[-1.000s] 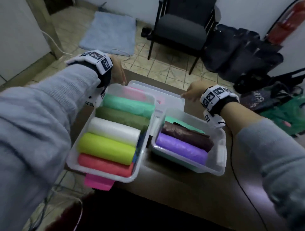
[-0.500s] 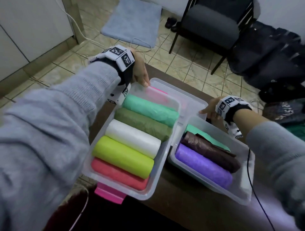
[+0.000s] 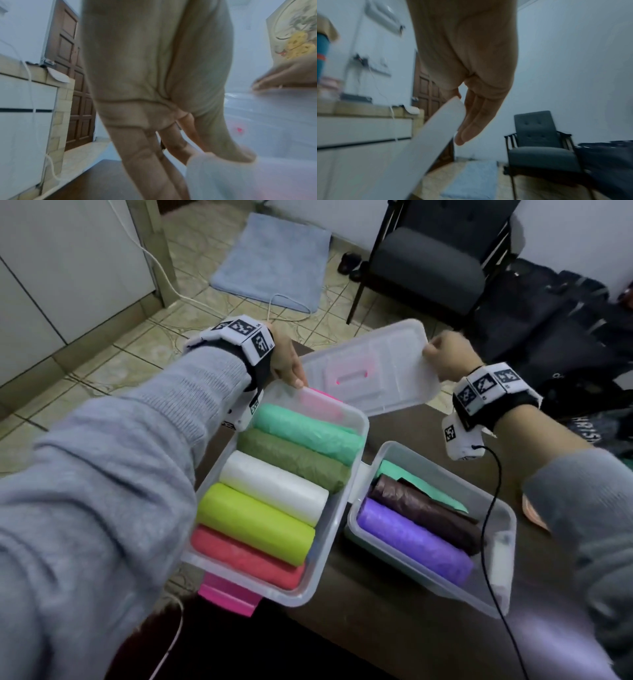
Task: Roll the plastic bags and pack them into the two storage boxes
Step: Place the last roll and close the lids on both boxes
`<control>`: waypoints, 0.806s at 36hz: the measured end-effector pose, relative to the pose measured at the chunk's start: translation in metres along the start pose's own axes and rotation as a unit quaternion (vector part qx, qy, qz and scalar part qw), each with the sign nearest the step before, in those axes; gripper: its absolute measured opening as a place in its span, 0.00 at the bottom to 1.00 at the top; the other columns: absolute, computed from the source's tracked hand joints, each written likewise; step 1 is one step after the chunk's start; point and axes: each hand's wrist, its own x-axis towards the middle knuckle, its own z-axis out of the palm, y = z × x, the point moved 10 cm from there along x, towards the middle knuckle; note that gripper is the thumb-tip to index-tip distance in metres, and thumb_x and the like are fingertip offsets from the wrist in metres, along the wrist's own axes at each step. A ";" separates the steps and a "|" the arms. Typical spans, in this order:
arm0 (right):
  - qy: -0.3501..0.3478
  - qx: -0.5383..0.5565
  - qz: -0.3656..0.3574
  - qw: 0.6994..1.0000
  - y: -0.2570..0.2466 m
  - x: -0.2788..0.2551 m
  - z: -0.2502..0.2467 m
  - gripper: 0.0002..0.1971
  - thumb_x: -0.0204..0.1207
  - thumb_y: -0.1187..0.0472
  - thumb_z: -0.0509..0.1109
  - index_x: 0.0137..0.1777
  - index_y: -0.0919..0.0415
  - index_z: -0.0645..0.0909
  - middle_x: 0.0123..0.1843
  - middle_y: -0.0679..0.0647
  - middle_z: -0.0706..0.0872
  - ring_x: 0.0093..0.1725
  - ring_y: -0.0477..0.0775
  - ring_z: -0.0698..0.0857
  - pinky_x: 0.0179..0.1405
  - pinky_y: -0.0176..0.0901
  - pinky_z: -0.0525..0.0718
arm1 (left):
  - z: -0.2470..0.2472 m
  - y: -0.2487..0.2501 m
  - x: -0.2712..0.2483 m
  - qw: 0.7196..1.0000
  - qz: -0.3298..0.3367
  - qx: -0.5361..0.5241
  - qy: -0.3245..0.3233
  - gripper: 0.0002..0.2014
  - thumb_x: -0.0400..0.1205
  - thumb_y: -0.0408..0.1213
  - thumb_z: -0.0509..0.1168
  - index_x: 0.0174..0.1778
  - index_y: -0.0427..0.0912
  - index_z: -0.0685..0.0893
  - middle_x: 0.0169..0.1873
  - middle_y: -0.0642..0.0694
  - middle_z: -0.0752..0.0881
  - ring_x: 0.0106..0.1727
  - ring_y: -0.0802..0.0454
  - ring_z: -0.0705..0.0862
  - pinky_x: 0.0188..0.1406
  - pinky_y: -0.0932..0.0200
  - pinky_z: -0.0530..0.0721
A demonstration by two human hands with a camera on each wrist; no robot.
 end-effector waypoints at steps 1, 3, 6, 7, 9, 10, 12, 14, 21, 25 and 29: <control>0.024 0.026 -0.020 0.999 -0.017 -0.007 -0.014 0.12 0.79 0.63 0.57 0.41 0.67 0.80 0.39 0.59 0.79 0.42 0.58 0.78 0.40 0.49 0.78 | 0.001 -0.003 -0.002 1.000 -0.006 -0.014 0.002 0.13 0.78 0.34 0.71 0.58 0.42 0.86 0.32 0.50 0.91 0.32 0.59 0.86 0.30 0.67 0.84; 0.071 0.068 -0.076 0.992 -0.047 -0.025 -0.036 0.14 0.81 0.59 0.58 0.56 0.66 0.82 0.51 0.57 0.83 0.50 0.54 0.80 0.47 0.44 0.76 | -0.002 -0.007 -0.007 0.999 -0.004 -0.030 0.025 0.12 0.77 0.38 0.72 0.55 0.45 0.88 0.27 0.53 0.88 0.29 0.55 0.84 0.26 0.66 0.83; 0.127 0.114 -0.148 0.974 -0.085 -0.057 -0.055 0.14 0.83 0.56 0.60 0.60 0.62 0.81 0.54 0.50 0.83 0.50 0.45 0.79 0.47 0.33 0.73 | -0.008 -0.020 -0.015 0.996 -0.004 -0.052 0.078 0.12 0.78 0.45 0.71 0.52 0.42 0.88 0.36 0.44 0.85 0.35 0.48 0.82 0.36 0.57 0.87; 0.148 0.131 -0.170 0.965 -0.097 -0.072 -0.061 0.13 0.83 0.55 0.61 0.59 0.61 0.82 0.53 0.48 0.83 0.48 0.43 0.79 0.45 0.30 0.73 | -0.009 -0.027 -0.018 0.993 -0.008 -0.084 0.086 0.12 0.80 0.45 0.68 0.52 0.40 0.87 0.37 0.42 0.86 0.37 0.45 0.84 0.40 0.53 0.88; 0.168 0.178 -0.202 0.948 -0.117 -0.102 -0.066 0.11 0.81 0.55 0.65 0.57 0.60 0.83 0.49 0.46 0.83 0.42 0.39 0.80 0.40 0.25 0.76 | -0.011 -0.040 -0.027 0.980 -0.009 -0.164 0.111 0.16 0.84 0.44 0.63 0.57 0.35 0.84 0.41 0.41 0.86 0.41 0.43 0.86 0.45 0.49 0.87; 0.167 0.198 -0.218 0.941 -0.125 -0.116 -0.065 0.10 0.80 0.56 0.67 0.56 0.59 0.84 0.47 0.46 0.84 0.40 0.36 0.80 0.40 0.24 0.78 | -0.014 -0.046 -0.032 0.971 -0.004 -0.197 0.132 0.16 0.85 0.42 0.61 0.60 0.33 0.82 0.41 0.42 0.86 0.40 0.46 0.86 0.42 0.52 0.86; 0.161 0.205 -0.251 0.932 -0.141 -0.147 -0.057 0.10 0.77 0.56 0.71 0.55 0.59 0.86 0.45 0.45 0.86 0.40 0.35 0.82 0.44 0.26 0.81 | -0.023 -0.059 -0.045 0.954 0.002 -0.244 0.177 0.14 0.87 0.40 0.58 0.61 0.35 0.79 0.40 0.46 0.84 0.32 0.55 0.86 0.31 0.61 0.85; 0.166 0.186 -0.285 0.925 -0.155 -0.179 -0.045 0.11 0.76 0.56 0.72 0.54 0.59 0.87 0.46 0.47 0.89 0.44 0.40 0.85 0.49 0.32 0.83 | -0.026 -0.071 -0.060 0.941 0.005 -0.271 0.204 0.12 0.88 0.41 0.55 0.54 0.37 0.79 0.39 0.46 0.82 0.21 0.63 0.83 0.23 0.68 0.82; 0.198 0.096 -0.375 0.901 -0.178 -0.272 0.022 0.08 0.69 0.60 0.73 0.46 0.62 0.87 0.39 0.57 0.90 0.39 0.60 0.88 0.34 0.49 0.86 | -0.001 -0.096 -0.120 0.906 -0.014 -0.377 0.193 0.22 0.88 0.51 0.49 0.44 0.37 0.79 0.31 0.43 0.85 0.22 0.57 0.85 0.21 0.66 0.84; 0.204 0.068 -0.418 0.882 -0.182 -0.315 0.059 0.08 0.66 0.63 0.71 0.44 0.64 0.87 0.34 0.58 0.87 0.34 0.62 0.85 0.26 0.45 0.84 | 0.027 -0.099 -0.142 0.913 -0.054 -0.370 0.163 0.23 0.86 0.54 0.52 0.49 0.37 0.80 0.35 0.43 0.82 0.20 0.57 0.81 0.18 0.67 0.81; 0.193 0.018 -0.462 0.866 -0.178 -0.348 0.090 0.04 0.69 0.64 0.69 0.40 0.62 0.85 0.35 0.56 0.85 0.34 0.62 0.82 0.26 0.49 0.79 | 0.048 -0.101 -0.158 0.938 -0.042 -0.293 0.183 0.17 0.80 0.52 0.66 0.46 0.40 0.86 0.37 0.43 0.85 0.31 0.50 0.78 0.30 0.62 0.74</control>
